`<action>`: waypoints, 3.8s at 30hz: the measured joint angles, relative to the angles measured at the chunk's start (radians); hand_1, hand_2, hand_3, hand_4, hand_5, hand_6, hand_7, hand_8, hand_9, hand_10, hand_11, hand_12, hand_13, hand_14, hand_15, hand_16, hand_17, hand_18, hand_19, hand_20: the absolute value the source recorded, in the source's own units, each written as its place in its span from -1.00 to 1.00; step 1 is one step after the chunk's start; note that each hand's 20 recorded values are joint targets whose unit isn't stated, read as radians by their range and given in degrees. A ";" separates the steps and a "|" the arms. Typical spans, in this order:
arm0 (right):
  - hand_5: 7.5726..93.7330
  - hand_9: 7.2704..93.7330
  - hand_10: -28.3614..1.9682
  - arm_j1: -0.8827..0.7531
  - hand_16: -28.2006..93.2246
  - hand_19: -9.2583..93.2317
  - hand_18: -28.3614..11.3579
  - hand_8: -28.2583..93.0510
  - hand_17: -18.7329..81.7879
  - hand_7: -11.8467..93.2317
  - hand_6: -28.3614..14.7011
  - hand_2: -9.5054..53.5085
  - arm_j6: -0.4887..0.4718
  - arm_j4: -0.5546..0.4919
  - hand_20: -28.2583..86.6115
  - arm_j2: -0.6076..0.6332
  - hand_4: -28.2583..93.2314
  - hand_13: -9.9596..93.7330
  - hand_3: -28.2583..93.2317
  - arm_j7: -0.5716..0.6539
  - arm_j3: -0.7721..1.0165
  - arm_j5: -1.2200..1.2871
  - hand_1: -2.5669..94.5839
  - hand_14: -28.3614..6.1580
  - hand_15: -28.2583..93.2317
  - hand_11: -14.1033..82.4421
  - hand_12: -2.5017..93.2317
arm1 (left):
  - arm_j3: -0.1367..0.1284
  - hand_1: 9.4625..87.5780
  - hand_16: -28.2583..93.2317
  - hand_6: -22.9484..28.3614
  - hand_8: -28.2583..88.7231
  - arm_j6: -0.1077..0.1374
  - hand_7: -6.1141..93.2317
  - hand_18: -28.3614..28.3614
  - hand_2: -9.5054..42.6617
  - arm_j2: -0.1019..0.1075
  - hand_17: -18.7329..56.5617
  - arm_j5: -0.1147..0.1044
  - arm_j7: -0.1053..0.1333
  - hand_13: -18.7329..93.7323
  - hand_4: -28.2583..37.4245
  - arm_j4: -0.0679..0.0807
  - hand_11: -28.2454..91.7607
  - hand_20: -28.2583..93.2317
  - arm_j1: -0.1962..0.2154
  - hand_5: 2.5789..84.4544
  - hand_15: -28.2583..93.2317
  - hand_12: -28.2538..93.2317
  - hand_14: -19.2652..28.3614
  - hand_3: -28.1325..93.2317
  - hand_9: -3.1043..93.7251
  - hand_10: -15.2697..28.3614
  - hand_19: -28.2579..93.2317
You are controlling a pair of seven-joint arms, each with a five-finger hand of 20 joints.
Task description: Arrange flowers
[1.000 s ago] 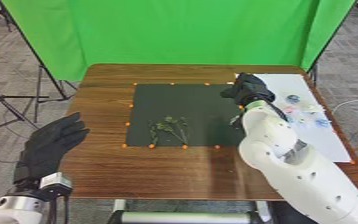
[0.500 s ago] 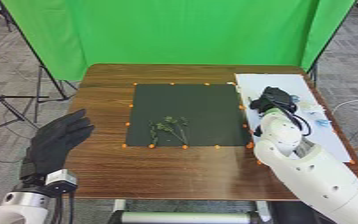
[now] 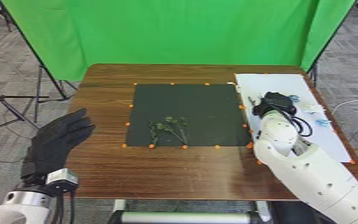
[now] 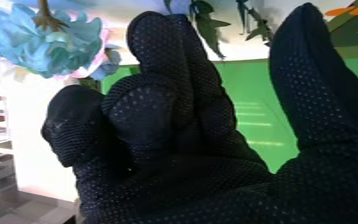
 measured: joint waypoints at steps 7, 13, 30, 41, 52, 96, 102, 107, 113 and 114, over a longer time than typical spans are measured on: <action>0.48 0.41 -0.44 -0.002 -0.18 1.00 -0.33 -0.68 0.57 -0.35 -0.10 -0.92 -0.071 -0.012 0.11 -0.009 -0.90 0.62 0.72 0.012 0.010 -0.009 -0.19 0.00 0.74 0.39 -0.46 | -0.003 -0.56 -0.76 0.35 -0.69 -0.003 -0.52 0.76 -0.46 -0.006 -0.77 0.001 -0.009 -0.27 -0.78 0.000 0.03 -0.44 0.000 -0.03 0.47 -0.37 0.93 0.81 -0.18 0.67 0.44; 0.62 0.52 -0.24 -0.005 -0.18 1.00 -0.34 -0.35 0.57 -0.29 -0.01 -0.99 -0.168 -0.034 0.13 -0.016 -0.97 0.66 0.66 0.030 0.025 -0.009 0.03 0.05 0.72 0.39 -0.42 | -0.007 -0.56 -0.76 0.35 -0.69 -0.007 -0.52 0.77 -0.46 -0.011 -0.77 0.004 -0.020 -0.27 -0.78 0.000 0.03 -0.44 -0.004 -0.03 0.47 -0.37 0.94 0.81 -0.18 0.66 0.44; 0.76 0.71 -0.10 -0.003 -0.14 1.00 -0.35 -0.14 0.64 -0.25 0.12 -0.85 -0.131 0.001 0.25 -0.032 -1.00 0.76 0.72 0.022 0.042 -0.014 0.12 0.20 0.71 0.42 -0.40 | -0.009 -0.56 -0.76 0.35 -0.69 -0.010 -0.52 0.76 -0.45 -0.017 -0.77 0.008 -0.029 -0.27 -0.77 0.001 0.03 -0.44 -0.008 -0.03 0.47 -0.37 0.93 0.81 -0.18 0.66 0.44; 0.80 0.74 -0.09 -0.004 -0.14 1.00 -0.36 -0.12 0.66 -0.28 0.10 -0.86 -0.014 0.001 0.28 -0.001 -0.97 0.78 0.75 0.013 0.002 -0.023 0.10 0.21 0.71 0.42 -0.40 | -0.015 -0.56 -0.76 0.35 -0.69 -0.009 -0.52 0.76 -0.45 -0.021 -0.77 0.008 -0.030 -0.27 -0.78 -0.001 0.03 -0.44 -0.001 -0.03 0.47 -0.38 0.94 0.81 -0.18 0.66 0.44; 0.82 0.75 -0.10 0.038 -0.13 1.00 -0.38 -0.11 0.67 -0.30 0.09 -0.88 0.024 -0.058 0.29 0.011 -0.95 0.79 0.74 -0.008 0.005 -0.046 0.10 0.19 0.71 0.42 -0.39 | -0.019 -0.56 -0.76 0.35 -0.69 -0.006 -0.52 0.76 -0.45 -0.018 -0.77 0.006 -0.016 -0.27 -0.78 -0.005 0.03 -0.44 0.020 -0.03 0.47 -0.38 0.94 0.81 -0.18 0.67 0.44; 0.76 0.71 -0.10 -0.217 -0.14 1.00 -0.32 -0.25 0.66 -0.31 0.10 -0.94 -0.001 -0.328 0.17 -0.108 -0.92 0.76 0.69 -0.091 -0.064 -0.066 -0.04 0.14 0.67 0.36 -0.40 | -0.031 -0.56 -0.76 0.35 -0.69 -0.017 -0.52 0.76 -0.45 -0.030 -0.77 0.018 -0.053 -0.27 -0.77 -0.005 0.03 -0.44 0.014 -0.03 0.47 -0.38 0.94 0.81 -0.18 0.67 0.44; 0.74 0.69 -0.11 -0.214 -0.14 1.00 -0.31 -0.28 0.65 -0.30 0.09 -0.94 -0.001 -0.328 0.17 -0.108 -0.92 0.75 0.70 -0.090 -0.062 -0.066 -0.07 0.11 0.68 0.37 -0.40 | -0.029 -0.56 -0.76 0.36 -0.69 -0.017 -0.52 0.76 -0.45 -0.032 -0.77 0.019 -0.057 -0.27 -0.77 -0.005 0.03 -0.44 0.010 -0.03 0.47 -0.38 0.94 0.81 -0.18 0.67 0.44; 0.72 0.66 -0.16 -0.211 -0.14 1.00 -0.31 -0.30 0.64 -0.30 0.07 -0.93 -0.002 -0.330 0.16 -0.108 -0.92 0.74 0.70 -0.088 -0.061 -0.067 -0.10 0.09 0.68 0.37 -0.40 | -0.029 -0.56 -0.76 0.35 -0.69 -0.018 -0.52 0.76 -0.45 -0.033 -0.77 0.020 -0.059 -0.27 -0.77 -0.005 0.03 -0.44 0.010 -0.03 0.47 -0.38 0.93 0.81 -0.18 0.66 0.44; 0.68 0.63 -0.20 -0.199 -0.15 1.00 -0.35 -0.40 0.62 -0.29 0.06 -0.87 -0.005 -0.328 0.17 -0.105 -0.90 0.72 0.71 -0.079 -0.062 -0.067 -0.16 0.08 0.68 0.37 -0.41 | -0.029 -0.56 -0.76 0.35 -0.69 -0.018 -0.52 0.76 -0.45 -0.035 -0.77 0.020 -0.060 -0.27 -0.77 -0.005 0.03 -0.44 0.010 -0.03 0.47 -0.38 0.94 0.81 -0.18 0.67 0.44; 0.67 0.63 -0.20 -0.197 -0.15 1.00 -0.37 -0.43 0.61 -0.29 0.06 -0.85 -0.004 -0.328 0.18 -0.104 -0.90 0.72 0.72 -0.078 -0.061 -0.067 -0.18 0.08 0.69 0.38 -0.41 | -0.029 -0.56 -0.76 0.36 -0.69 -0.018 -0.52 0.76 -0.45 -0.035 -0.77 0.020 -0.060 -0.27 -0.77 -0.005 0.03 -0.44 0.010 -0.03 0.47 -0.38 0.93 0.81 -0.18 0.67 0.44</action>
